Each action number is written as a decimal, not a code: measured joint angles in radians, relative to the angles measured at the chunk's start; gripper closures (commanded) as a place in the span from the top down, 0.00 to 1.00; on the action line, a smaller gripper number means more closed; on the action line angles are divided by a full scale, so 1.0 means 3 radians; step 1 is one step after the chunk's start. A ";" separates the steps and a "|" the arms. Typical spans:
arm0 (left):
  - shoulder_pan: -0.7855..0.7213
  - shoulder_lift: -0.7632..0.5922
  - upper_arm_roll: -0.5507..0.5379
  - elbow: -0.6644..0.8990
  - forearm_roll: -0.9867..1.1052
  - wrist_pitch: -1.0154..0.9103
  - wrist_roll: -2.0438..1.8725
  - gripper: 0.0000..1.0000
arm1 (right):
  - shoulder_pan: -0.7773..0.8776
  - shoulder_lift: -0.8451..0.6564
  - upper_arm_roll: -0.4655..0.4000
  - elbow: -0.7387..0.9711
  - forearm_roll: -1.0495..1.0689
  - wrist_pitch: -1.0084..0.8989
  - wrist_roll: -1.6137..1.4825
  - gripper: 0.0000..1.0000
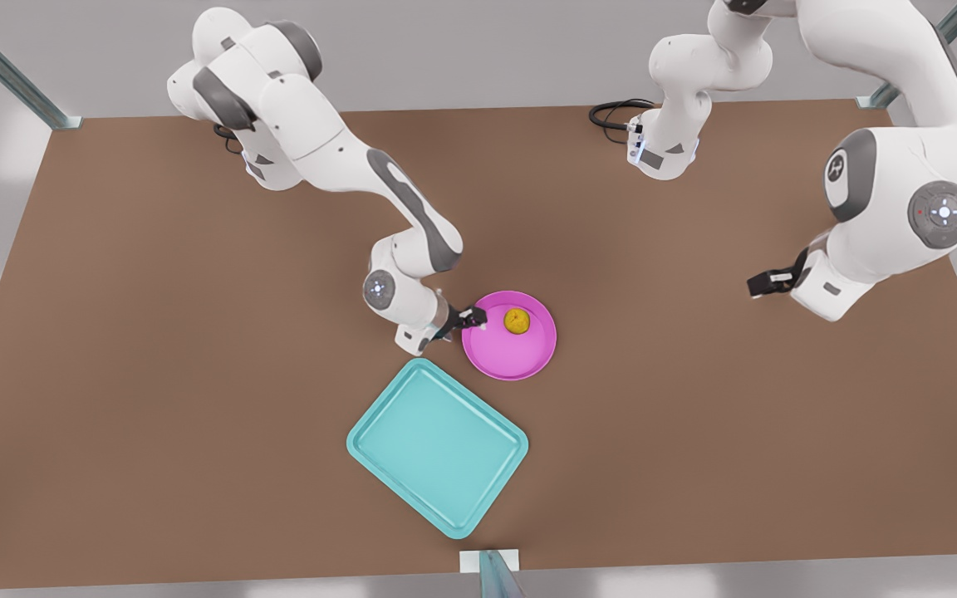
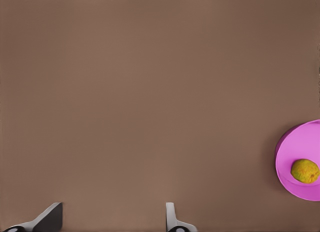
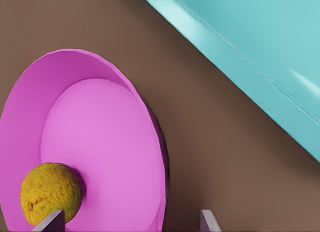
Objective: Place the orange on the plate with the left arm and the plate on the tray with the right arm
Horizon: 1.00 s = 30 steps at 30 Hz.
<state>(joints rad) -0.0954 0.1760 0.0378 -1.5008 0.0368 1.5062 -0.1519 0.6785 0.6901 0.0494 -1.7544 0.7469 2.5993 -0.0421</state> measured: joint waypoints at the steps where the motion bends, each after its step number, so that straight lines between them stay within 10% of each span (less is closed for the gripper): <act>1: -0.0002 0.0000 0.0002 0.0007 0.0004 -0.0004 0.0039 1.00 | 0.0000 0.0029 0.0020 0.0001 0.0006 0.0028 0.0025 1.00; 8: -0.0003 0.0000 0.0028 0.0015 0.0013 -0.0033 0.0257 1.00 | -0.0005 0.0137 0.0096 0.0018 0.0025 0.0129 0.0158 0.98; 10: 0.0000 0.0000 0.0031 0.0016 0.0013 -0.0044 0.0306 1.00 | -0.0006 0.0153 0.0105 0.0024 0.0032 0.0138 0.0178 0.75; 30: 0.0006 0.0020 0.0048 0.0021 -0.0003 -0.0083 0.0588 1.00 | -0.0034 0.0239 0.0157 0.0169 0.0031 0.0109 0.0319 0.21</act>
<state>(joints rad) -0.0937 0.1820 0.0521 -1.4945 0.0358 1.4812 0.0245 0.6683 0.7618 0.0966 -1.7037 0.7562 2.6321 0.0535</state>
